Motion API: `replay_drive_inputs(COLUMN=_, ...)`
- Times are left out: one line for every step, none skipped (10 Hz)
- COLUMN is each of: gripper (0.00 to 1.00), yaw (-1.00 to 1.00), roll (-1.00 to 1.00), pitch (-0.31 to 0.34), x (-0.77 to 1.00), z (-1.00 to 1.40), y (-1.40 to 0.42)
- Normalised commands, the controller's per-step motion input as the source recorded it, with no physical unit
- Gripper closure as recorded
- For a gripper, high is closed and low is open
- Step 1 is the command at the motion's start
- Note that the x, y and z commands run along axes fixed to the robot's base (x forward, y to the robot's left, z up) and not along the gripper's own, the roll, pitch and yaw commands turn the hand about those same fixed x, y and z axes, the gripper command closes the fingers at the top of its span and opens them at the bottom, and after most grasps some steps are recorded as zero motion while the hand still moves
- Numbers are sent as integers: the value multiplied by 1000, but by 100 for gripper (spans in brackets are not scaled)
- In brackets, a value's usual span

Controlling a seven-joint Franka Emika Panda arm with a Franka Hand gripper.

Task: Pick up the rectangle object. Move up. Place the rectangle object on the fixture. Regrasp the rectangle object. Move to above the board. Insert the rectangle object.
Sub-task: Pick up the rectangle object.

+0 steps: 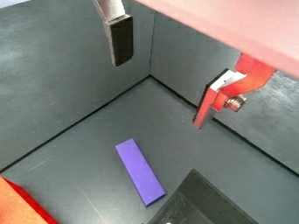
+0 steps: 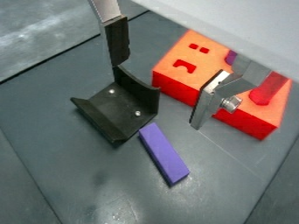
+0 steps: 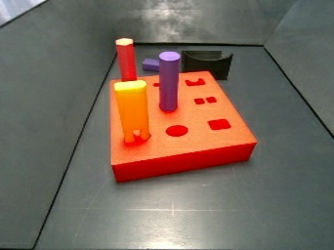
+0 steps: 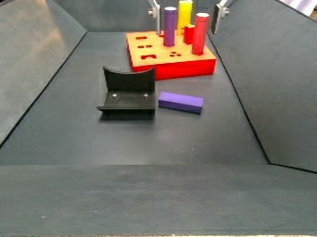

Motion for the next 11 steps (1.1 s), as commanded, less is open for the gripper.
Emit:
replay_drive_inputs(gripper=0, yaw=-1000, roll=0, pitch=0, x=0, z=-151, y=0)
replay_drive_inputs(gripper=0, yaw=-1000, roll=6, pitch=0, x=0, z=-160, y=0)
replay_drive_inputs(gripper=0, yaw=-1000, roll=7, pitch=0, x=0, z=-166, y=0)
replay_drive_inputs(gripper=0, yaw=-1000, roll=7, pitch=0, x=0, z=-169, y=0)
replay_drive_inputs(gripper=0, yaw=-1000, roll=11, pitch=0, x=0, z=-169, y=0)
replay_drive_inputs(gripper=0, yaw=-1000, roll=6, pitch=0, x=0, z=-169, y=0)
replay_drive_inputs(gripper=0, yaw=-1000, roll=6, pitch=0, x=0, z=-166, y=0)
replay_drive_inputs(gripper=0, yaw=-1000, roll=3, pitch=0, x=0, z=-191, y=0)
replay_drive_inputs(gripper=0, yaw=-1000, roll=0, pitch=0, x=0, z=-217, y=0)
replay_drive_inputs(gripper=0, yaw=-1000, roll=0, pitch=-10, x=0, z=-246, y=0)
replay_drive_inputs(gripper=0, yaw=-1000, roll=6, pitch=-13, x=0, z=-314, y=0)
